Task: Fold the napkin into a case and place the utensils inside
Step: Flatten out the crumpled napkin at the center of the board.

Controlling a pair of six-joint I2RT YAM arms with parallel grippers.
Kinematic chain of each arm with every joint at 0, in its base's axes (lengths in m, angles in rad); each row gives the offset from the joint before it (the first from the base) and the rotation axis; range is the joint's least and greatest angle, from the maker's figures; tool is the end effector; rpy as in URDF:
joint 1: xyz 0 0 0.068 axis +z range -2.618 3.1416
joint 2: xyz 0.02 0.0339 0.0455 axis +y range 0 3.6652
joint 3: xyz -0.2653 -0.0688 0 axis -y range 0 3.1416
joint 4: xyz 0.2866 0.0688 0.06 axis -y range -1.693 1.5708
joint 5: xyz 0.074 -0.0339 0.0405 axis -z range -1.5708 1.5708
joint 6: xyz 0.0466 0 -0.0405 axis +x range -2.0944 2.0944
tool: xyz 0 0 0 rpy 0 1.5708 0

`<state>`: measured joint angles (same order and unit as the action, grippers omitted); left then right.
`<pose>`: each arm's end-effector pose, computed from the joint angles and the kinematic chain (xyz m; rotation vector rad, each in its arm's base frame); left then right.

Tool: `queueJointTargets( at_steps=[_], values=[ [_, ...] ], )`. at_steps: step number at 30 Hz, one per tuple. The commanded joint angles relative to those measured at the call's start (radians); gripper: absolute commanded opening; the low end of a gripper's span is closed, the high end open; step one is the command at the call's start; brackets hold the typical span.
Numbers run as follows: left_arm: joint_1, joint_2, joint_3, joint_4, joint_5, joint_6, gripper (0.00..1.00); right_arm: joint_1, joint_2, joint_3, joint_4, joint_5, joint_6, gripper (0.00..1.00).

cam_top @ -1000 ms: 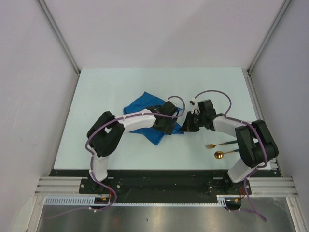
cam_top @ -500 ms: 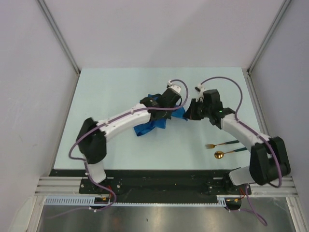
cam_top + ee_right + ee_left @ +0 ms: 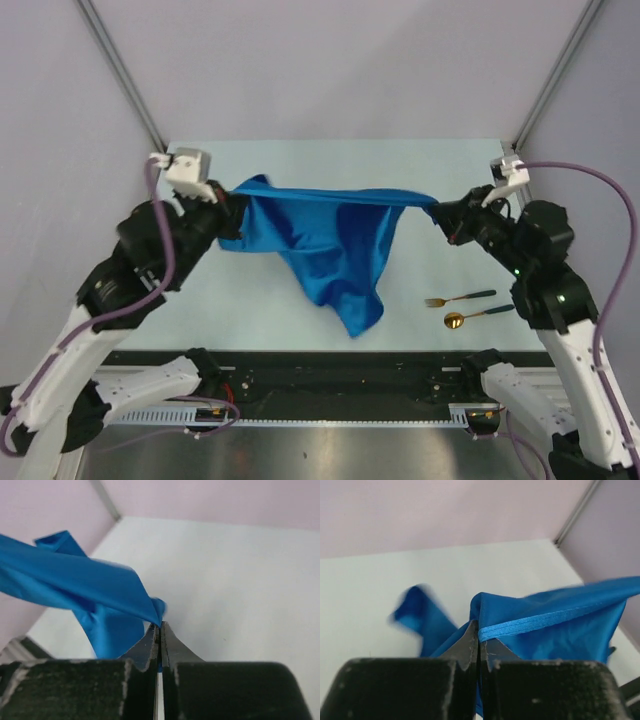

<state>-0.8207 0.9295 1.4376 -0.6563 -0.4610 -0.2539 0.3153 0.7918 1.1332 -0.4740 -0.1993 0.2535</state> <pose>0.1494 -0.1300 0.5009 0.1441 1.7139 -0.4037 0.1894 0.0715 0.4390 -0.2048 1.7243 0.5909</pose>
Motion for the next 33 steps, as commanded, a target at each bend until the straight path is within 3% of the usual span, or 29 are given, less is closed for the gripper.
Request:
queueJointTargets(
  at_steps=[1, 4, 9, 13, 14, 18, 21, 22, 26, 29, 33],
  values=[
    [0.002, -0.13, -0.037, 0.101, 0.057, 0.033, 0.0, 0.002, -0.101, 0.091, -0.072, -0.217, -0.045, 0.0],
    [0.0, -0.202, -0.068, 0.159, 0.128, 0.053, 0.0, 0.001, -0.169, 0.085, -0.037, -0.37, -0.043, 0.0],
    [0.003, -0.213, -0.114, 0.216, 0.043, 0.085, 0.0, 0.002, -0.19, 0.057, -0.005, -0.299, -0.016, 0.0],
    [0.011, -0.051, -0.062, 0.16, -0.142, 0.062, 0.0, -0.001, -0.042, 0.016, 0.032, -0.109, 0.084, 0.0],
    [0.02, 0.054, -0.016, 0.144, -0.166, 0.055, 0.0, -0.007, -0.007, 0.011, 0.04, -0.066, 0.108, 0.0],
    [0.196, 0.262, 0.116, 0.046, -0.174, -0.06, 0.0, -0.013, 0.121, -0.064, 0.243, -0.086, 0.174, 0.0],
    [0.281, 0.273, 0.095, 0.125, 0.009, -0.042, 0.0, -0.03, 0.162, -0.031, 0.27, -0.074, 0.133, 0.0],
    [0.299, 0.26, 0.081, 0.179, 0.168, -0.027, 0.0, -0.038, 0.167, -0.014, 0.262, -0.086, 0.112, 0.0],
    [0.353, 0.149, -0.008, 0.279, 0.497, 0.019, 0.0, -0.039, 0.077, 0.026, 0.252, -0.202, 0.001, 0.0],
    [0.353, 0.062, -0.031, 0.259, 0.583, 0.064, 0.0, -0.03, 0.012, 0.042, 0.209, -0.319, -0.074, 0.0],
    [0.353, -0.081, -0.088, 0.277, 0.587, 0.062, 0.0, 0.004, -0.11, 0.057, 0.201, -0.471, -0.076, 0.0]
  ],
)
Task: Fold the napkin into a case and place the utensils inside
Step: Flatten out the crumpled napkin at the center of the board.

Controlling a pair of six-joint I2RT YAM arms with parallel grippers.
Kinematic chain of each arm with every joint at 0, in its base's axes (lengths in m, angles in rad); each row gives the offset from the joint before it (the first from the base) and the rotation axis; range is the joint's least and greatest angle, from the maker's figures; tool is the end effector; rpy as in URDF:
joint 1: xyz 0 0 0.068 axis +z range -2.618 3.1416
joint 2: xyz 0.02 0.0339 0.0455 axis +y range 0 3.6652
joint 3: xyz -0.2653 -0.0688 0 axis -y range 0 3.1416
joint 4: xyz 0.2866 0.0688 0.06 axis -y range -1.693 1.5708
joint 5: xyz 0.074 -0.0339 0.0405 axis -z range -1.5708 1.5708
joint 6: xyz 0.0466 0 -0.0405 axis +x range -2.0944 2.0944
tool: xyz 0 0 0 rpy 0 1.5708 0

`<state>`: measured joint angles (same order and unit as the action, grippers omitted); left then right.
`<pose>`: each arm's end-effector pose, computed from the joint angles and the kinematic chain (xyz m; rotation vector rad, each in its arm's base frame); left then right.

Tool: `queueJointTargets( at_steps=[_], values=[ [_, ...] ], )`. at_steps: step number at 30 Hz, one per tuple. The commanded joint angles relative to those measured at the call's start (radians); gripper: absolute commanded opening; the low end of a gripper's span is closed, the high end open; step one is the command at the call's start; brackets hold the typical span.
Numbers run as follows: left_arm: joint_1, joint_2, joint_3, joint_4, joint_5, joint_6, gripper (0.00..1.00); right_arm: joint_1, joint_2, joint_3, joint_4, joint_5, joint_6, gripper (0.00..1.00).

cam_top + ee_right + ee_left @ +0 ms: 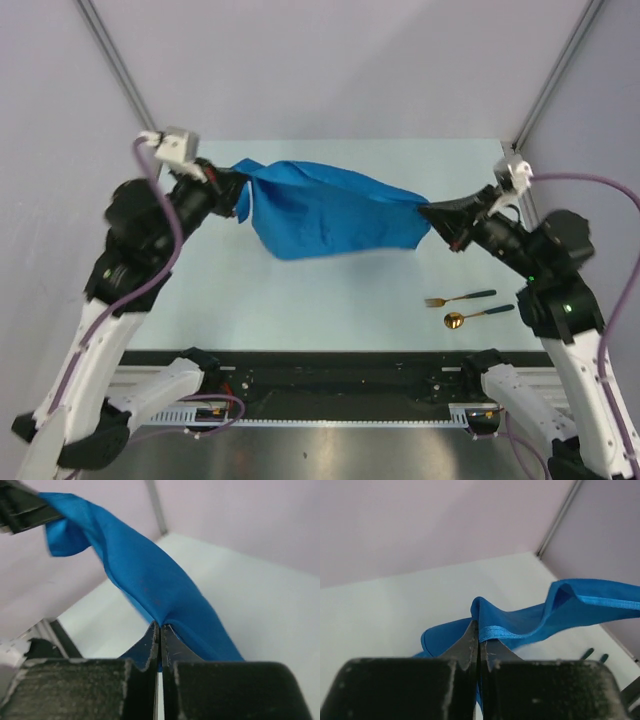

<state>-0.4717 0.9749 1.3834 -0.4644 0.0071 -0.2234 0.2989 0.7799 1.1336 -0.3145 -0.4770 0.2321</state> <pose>0.2054 -0.1051 0.4952 0.2103 1.6405 -0.5382 0.1798 0.0778 0.4601 -0.4408 1.5267 0.7818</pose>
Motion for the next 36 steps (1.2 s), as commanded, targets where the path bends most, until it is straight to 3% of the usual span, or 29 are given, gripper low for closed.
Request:
queueJointTargets(
  at_steps=[1, 4, 10, 17, 22, 29, 34, 35, 36],
  values=[
    [0.004, -0.183, -0.049, 0.093, 0.12, 0.015, 0.0, 0.019, -0.113, 0.058, 0.058, -0.274, -0.031, 0.0],
    [0.004, -0.272, -0.047, 0.121, 0.131, -0.014, 0.0, 0.02, -0.165, 0.057, 0.141, -0.4, 0.073, 0.0],
    [0.005, -0.3, -0.007, 0.122, 0.079, -0.062, 0.0, 0.019, -0.205, 0.075, 0.212, -0.411, 0.176, 0.0],
    [0.004, -0.121, 0.062, 0.057, -0.054, -0.123, 0.0, 0.017, -0.078, 0.088, 0.042, -0.056, 0.17, 0.0],
    [0.073, 0.166, 0.123, -0.068, -0.179, -0.188, 0.0, -0.01, 0.111, 0.005, 0.086, 0.132, 0.174, 0.0],
    [0.163, 0.72, 0.262, -0.043, -0.182, -0.146, 0.0, -0.107, 0.582, -0.094, 0.441, 0.184, 0.136, 0.0],
    [0.217, 1.103, 0.545, 0.023, -0.139, -0.015, 0.0, -0.159, 1.04, 0.15, 0.467, 0.097, 0.11, 0.01],
    [0.226, 1.218, 0.603, 0.015, -0.121, 0.01, 0.02, -0.174, 1.106, 0.205, 0.412, 0.092, 0.101, 0.12],
    [0.234, 1.264, 0.674, -0.011, -0.124, 0.048, 0.1, -0.181, 1.157, 0.345, 0.355, 0.119, 0.06, 0.16]
  ],
)
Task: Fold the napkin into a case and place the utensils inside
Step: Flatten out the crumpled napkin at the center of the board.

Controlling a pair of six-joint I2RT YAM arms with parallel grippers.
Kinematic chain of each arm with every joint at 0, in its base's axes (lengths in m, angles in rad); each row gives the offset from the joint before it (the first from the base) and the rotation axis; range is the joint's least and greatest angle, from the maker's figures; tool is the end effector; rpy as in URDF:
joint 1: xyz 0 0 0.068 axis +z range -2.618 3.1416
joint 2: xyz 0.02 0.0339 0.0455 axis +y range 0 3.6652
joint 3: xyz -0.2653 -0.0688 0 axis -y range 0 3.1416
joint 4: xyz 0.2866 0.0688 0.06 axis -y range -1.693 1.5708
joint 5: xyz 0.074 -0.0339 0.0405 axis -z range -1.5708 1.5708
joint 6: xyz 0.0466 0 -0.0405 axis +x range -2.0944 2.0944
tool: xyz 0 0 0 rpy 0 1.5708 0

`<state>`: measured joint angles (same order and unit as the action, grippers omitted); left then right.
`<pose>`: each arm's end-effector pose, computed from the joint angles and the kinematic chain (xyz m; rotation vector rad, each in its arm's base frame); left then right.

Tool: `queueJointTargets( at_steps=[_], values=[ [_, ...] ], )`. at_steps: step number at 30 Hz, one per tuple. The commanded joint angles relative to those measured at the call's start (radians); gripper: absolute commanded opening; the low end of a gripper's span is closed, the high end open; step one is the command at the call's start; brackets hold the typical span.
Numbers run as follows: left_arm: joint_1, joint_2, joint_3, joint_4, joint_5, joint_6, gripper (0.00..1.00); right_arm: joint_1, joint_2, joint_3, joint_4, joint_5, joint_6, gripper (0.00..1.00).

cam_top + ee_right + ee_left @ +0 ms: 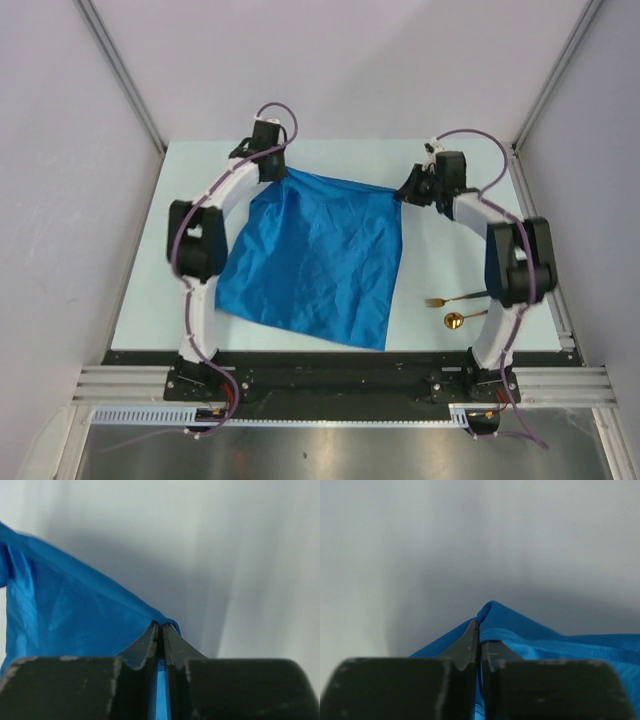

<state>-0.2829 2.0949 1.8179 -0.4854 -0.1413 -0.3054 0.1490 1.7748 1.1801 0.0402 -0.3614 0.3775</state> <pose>0.5124 -0.1421 0.2396 -0.0966 2.3254 -0.1309 0.4374 0.0823 0.2005 0.0278 2.1638 0.6918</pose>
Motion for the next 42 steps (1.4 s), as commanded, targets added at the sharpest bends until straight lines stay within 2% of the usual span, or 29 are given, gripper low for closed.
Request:
queueJointTargets(
  at_steps=[1, 2, 3, 4, 5, 6, 7, 9, 10, 12, 13, 14, 16, 18, 19, 20, 21, 23, 25, 27, 32, 37, 42],
  values=[
    [0.053, 0.199, 0.402, -0.03, -0.056, 0.144, 0.39, -0.032, 0.251, 0.358, -0.06, 0.033, -0.104, 0.22],
    [0.056, 0.241, 0.485, -0.103, -0.091, 0.156, 0.52, -0.038, 0.29, 0.421, -0.186, 0.064, -0.117, 0.38],
    [0.062, 0.278, 0.542, -0.125, -0.116, 0.166, 0.65, -0.042, 0.32, 0.508, -0.274, 0.122, -0.121, 0.44],
    [0.074, 0.268, 0.57, -0.142, -0.17, 0.154, 0.89, -0.046, 0.348, 0.623, -0.357, 0.148, -0.118, 0.49],
    [0.079, 0.251, 0.564, -0.172, -0.19, 0.137, 0.91, -0.046, 0.354, 0.648, -0.443, 0.169, -0.126, 0.61],
    [0.082, 0.184, 0.546, -0.189, -0.211, 0.087, 0.92, -0.039, 0.342, 0.648, -0.459, 0.194, -0.126, 0.65],
    [0.082, 0.145, 0.462, -0.193, -0.216, 0.057, 0.93, -0.032, 0.327, 0.623, -0.477, 0.209, -0.118, 0.66],
    [0.077, 0.056, 0.344, -0.165, -0.121, -0.012, 0.98, 0.0, 0.25, 0.567, -0.487, 0.255, -0.101, 0.69],
    [0.065, -0.029, 0.208, -0.15, -0.094, -0.033, 0.98, 0.013, 0.224, 0.525, -0.479, 0.268, -0.095, 0.7],
    [0.056, -0.097, 0.071, -0.108, -0.014, -0.127, 0.98, 0.044, 0.16, 0.431, -0.474, 0.307, -0.057, 0.7],
    [0.053, -0.157, -0.054, -0.09, 0.032, -0.156, 0.95, 0.072, 0.141, 0.403, -0.474, 0.315, -0.037, 0.7],
    [0.051, -0.18, -0.113, -0.046, 0.102, -0.187, 0.92, 0.084, 0.126, 0.344, -0.479, 0.315, 0.009, 0.7],
    [0.048, -0.228, -0.272, 0.033, 0.169, -0.231, 0.83, 0.128, 0.072, 0.271, -0.426, 0.302, 0.038, 0.7],
    [0.05, -0.265, -0.337, 0.103, 0.169, -0.259, 0.69, 0.161, 0.017, 0.16, -0.381, 0.299, 0.067, 0.68],
    [0.054, -0.269, -0.371, 0.123, 0.169, -0.267, 0.66, 0.19, 0.002, 0.117, -0.326, 0.292, 0.076, 0.68],
    [0.06, -0.259, -0.377, 0.163, 0.172, -0.27, 0.64, 0.208, -0.015, 0.083, -0.295, 0.28, 0.083, 0.67],
    [0.063, -0.248, -0.382, 0.192, 0.19, -0.271, 0.57, 0.221, -0.027, 0.02, -0.263, 0.227, 0.095, 0.68],
    [0.08, -0.201, -0.378, 0.25, 0.198, -0.281, 0.52, 0.241, -0.04, -0.02, -0.192, 0.155, 0.118, 0.71],
    [0.105, -0.158, -0.35, 0.269, 0.227, -0.311, 0.4, 0.25, -0.037, -0.066, -0.154, 0.081, 0.142, 0.7],
    [0.119, -0.1, -0.324, 0.266, 0.235, -0.343, 0.39, 0.267, -0.037, -0.092, -0.143, 0.055, 0.15, 0.66],
    [0.163, 0.011, -0.212, 0.251, 0.23, -0.373, 0.4, 0.291, -0.061, -0.181, -0.071, 0.01, 0.136, 0.65],
    [0.208, 0.126, -0.128, 0.275, 0.275, -0.413, 0.4, 0.296, -0.064, -0.197, -0.051, -0.02, 0.132, 0.65],
    [0.221, 0.258, 0.047, 0.255, 0.333, -0.409, 0.41, 0.288, -0.067, -0.178, -0.051, -0.039, 0.113, 0.65]
  ],
)
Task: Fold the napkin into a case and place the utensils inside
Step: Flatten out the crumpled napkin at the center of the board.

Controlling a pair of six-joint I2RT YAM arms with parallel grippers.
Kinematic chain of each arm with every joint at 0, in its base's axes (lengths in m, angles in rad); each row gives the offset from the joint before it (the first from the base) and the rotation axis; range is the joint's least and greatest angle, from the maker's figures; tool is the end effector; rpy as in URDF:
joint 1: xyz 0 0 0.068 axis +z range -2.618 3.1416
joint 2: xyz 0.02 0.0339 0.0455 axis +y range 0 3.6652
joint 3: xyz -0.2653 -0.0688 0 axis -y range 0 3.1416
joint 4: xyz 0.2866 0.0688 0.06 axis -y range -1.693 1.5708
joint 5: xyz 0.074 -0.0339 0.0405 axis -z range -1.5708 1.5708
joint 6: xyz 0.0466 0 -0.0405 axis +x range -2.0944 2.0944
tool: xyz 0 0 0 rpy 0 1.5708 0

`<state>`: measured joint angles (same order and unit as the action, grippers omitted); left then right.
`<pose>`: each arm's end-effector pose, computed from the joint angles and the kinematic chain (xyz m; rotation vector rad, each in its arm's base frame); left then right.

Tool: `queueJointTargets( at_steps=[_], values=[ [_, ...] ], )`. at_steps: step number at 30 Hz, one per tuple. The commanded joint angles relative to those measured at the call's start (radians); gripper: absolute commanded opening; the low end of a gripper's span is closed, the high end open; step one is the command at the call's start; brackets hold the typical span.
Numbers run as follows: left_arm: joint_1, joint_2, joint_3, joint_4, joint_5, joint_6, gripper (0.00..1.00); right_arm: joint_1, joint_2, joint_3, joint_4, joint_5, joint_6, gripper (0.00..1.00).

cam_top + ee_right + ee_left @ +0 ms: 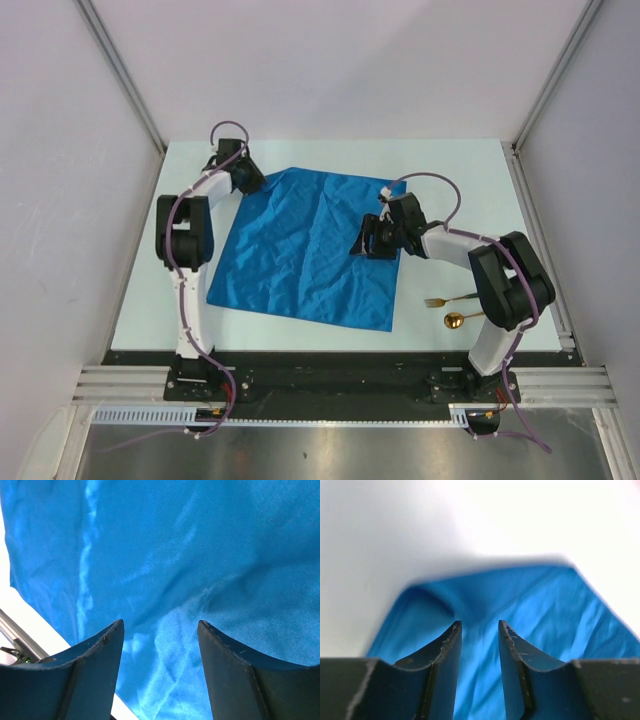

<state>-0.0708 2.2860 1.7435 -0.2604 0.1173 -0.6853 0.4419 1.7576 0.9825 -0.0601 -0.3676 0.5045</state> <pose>0.5522 -0.0446 0.1307 -0.6783 2.3278 -0.4937 0.3497 0.1840 0.1294 -0.1014 2.5192 0.8578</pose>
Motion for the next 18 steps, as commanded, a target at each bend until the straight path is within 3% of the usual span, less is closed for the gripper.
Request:
queueJointTargets(
  at_steps=[1, 6, 8, 10, 11, 14, 15, 17, 18],
  values=[
    [0.011, 0.081, 0.125, 0.076, 0.087, -0.037, 0.41, -0.008, -0.055, 0.019, 0.049, -0.033, -0.017, 0.65],
    [0.054, 0.158, 0.183, 0.304, 0.243, -0.138, 0.43, -0.015, -0.061, 0.021, 0.049, -0.03, -0.02, 0.65],
    [0.066, 0.17, 0.183, 0.478, 0.294, -0.245, 0.45, -0.015, -0.05, 0.024, 0.046, -0.033, -0.021, 0.65],
    [0.12, 0.165, 0.177, 0.588, 0.298, -0.354, 0.51, -0.016, -0.041, 0.025, 0.04, -0.03, -0.014, 0.65],
    [0.134, 0.161, 0.182, 0.598, 0.297, -0.376, 0.59, -0.015, -0.04, 0.025, 0.031, -0.022, -0.009, 0.65],
    [0.172, 0.124, 0.296, 0.323, 0.268, -0.289, 0.66, -0.008, -0.052, 0.047, -0.05, 0.051, 0.006, 0.67],
    [0.17, 0.081, 0.38, 0.077, 0.231, -0.236, 0.68, 0.006, -0.059, 0.053, -0.117, 0.096, 0.014, 0.7],
    [0.157, 0.011, 0.392, -0.087, 0.173, -0.126, 0.73, 0.044, -0.088, 0.079, -0.202, 0.229, 0.012, 0.73],
    [0.149, -0.082, 0.328, -0.199, 0.156, -0.1, 0.74, 0.058, -0.104, 0.085, -0.284, 0.275, 0.012, 0.77]
  ],
)
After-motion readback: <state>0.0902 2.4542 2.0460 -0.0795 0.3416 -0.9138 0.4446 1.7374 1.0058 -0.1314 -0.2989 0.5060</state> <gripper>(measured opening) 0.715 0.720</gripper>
